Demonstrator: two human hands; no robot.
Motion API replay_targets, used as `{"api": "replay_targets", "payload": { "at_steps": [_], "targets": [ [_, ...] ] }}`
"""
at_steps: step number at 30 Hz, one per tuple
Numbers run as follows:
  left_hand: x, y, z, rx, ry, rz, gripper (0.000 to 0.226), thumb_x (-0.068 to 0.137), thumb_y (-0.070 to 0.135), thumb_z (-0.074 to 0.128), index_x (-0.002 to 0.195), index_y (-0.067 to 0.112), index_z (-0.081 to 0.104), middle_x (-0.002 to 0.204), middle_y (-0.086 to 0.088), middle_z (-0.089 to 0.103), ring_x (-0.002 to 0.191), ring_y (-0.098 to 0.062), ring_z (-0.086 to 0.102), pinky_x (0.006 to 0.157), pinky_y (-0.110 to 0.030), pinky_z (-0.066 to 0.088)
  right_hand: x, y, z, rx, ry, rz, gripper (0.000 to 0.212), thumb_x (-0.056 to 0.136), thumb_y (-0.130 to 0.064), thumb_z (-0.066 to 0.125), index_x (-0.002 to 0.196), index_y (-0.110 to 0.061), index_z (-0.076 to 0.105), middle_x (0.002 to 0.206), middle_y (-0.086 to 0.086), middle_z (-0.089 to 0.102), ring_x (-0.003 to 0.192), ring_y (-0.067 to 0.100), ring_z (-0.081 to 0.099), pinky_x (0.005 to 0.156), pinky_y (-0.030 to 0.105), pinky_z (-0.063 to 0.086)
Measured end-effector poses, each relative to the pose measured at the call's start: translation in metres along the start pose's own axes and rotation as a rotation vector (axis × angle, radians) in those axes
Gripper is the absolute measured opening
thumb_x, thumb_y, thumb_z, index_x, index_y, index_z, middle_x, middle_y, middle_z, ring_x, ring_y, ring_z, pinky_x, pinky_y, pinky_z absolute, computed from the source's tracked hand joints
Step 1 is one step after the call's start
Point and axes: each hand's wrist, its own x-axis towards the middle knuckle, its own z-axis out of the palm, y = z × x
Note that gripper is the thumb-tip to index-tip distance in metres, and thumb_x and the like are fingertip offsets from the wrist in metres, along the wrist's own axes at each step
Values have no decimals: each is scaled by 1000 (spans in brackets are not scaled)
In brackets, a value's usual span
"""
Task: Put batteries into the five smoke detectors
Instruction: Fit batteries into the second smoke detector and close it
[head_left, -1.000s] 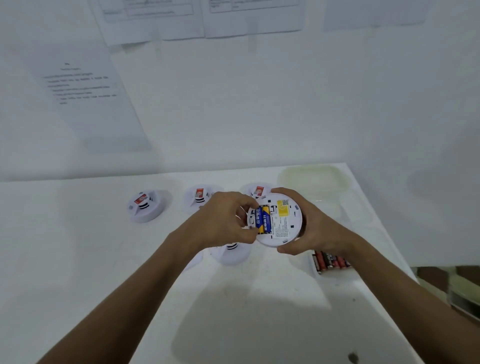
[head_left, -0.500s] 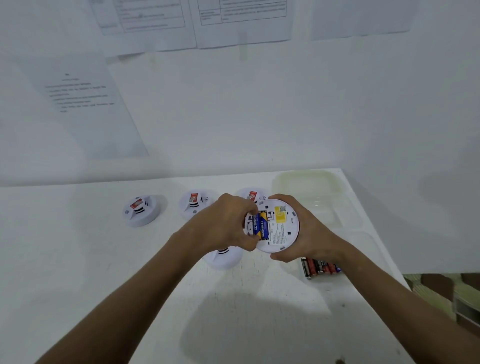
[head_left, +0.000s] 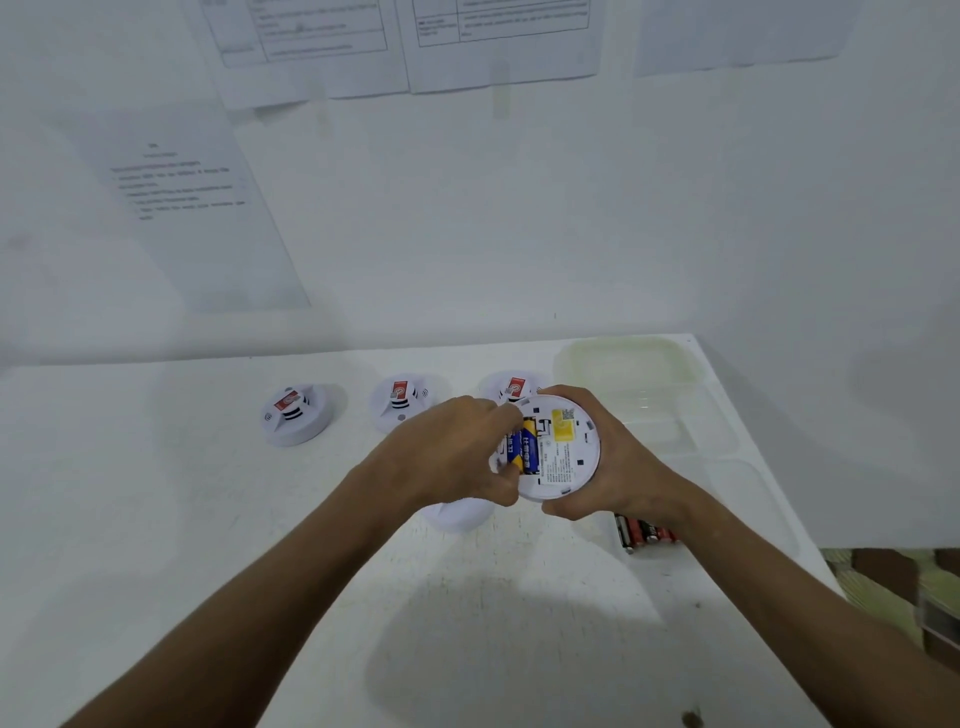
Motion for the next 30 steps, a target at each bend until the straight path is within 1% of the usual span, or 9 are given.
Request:
{"api": "replay_targets", "payload": {
  "at_steps": [6, 10, 12, 14, 16, 21, 24, 28, 30],
  "targets": [
    [4, 1, 9, 57, 30, 51, 60, 94, 39, 56, 147, 26, 32, 131, -1, 60, 106, -18, 61, 87, -30, 51, -4, 2, -7, 33, 17, 35, 95, 55, 4, 85, 136, -19, 41, 121, -22, 57, 116, 8, 58, 88, 19, 50],
    [10, -2, 15, 93, 104, 176, 50, 98, 32, 51, 145, 25, 39, 129, -5, 61, 100, -22, 63, 85, -31, 53, -5, 3, -14, 60, 57, 64, 93, 55, 7, 85, 134, -21, 43, 119, -16, 59, 111, 8, 60, 82, 20, 53],
    [11, -4, 16, 142, 158, 240, 40, 97, 31, 48, 137, 23, 52, 120, -8, 66, 88, -25, 66, 75, -33, 57, -5, 3, -18, 66, 84, 72, 92, 55, 4, 85, 134, -20, 43, 118, -10, 60, 109, 6, 61, 81, 20, 53],
    [11, -5, 16, 143, 233, 272, 36, 90, 33, 46, 117, 20, 67, 94, -7, 72, 63, -23, 66, 52, -34, 58, -6, 3, -23, 72, 101, 75, 93, 54, 1, 85, 134, -18, 43, 121, -3, 59, 108, 6, 61, 81, 21, 54],
    [14, -3, 20, 90, 294, 294, 32, 82, 29, 54, 106, 17, 72, 78, -4, 71, 53, -18, 63, 42, -28, 54, -8, 3, -29, 70, 121, 79, 94, 53, -2, 86, 135, -16, 43, 123, 0, 58, 110, 6, 60, 83, 21, 53],
    [28, 16, 22, -204, 416, 208, 28, 82, 9, 62, 108, 7, 73, 86, -7, 73, 70, -14, 62, 59, -31, 57, -13, 4, -50, 69, 152, 89, 96, 51, -6, 88, 136, -16, 44, 124, 0, 58, 112, 7, 60, 85, 23, 54],
    [37, 31, 24, -292, 444, 204, 27, 84, 26, 55, 90, 9, 75, 76, -2, 69, 67, -10, 56, 57, -31, 53, -21, 6, -62, 85, 147, 101, 94, 52, -2, 90, 134, -20, 47, 123, -3, 60, 111, 10, 61, 82, 25, 56],
    [57, 51, 29, -311, 395, 147, 34, 83, 41, 60, 94, 14, 76, 83, 3, 63, 65, -7, 56, 56, -19, 47, -31, 13, -80, 91, 178, 101, 96, 51, -4, 90, 135, -16, 46, 122, -1, 60, 110, 10, 62, 82, 24, 55],
    [66, 61, 32, -306, 375, 158, 33, 84, 41, 60, 95, 15, 76, 83, 3, 63, 67, -6, 56, 57, -20, 47, -36, 17, -90, 95, 180, 106, 96, 52, -5, 91, 135, -17, 45, 121, -2, 61, 111, 11, 62, 83, 25, 55]
  ]
}}
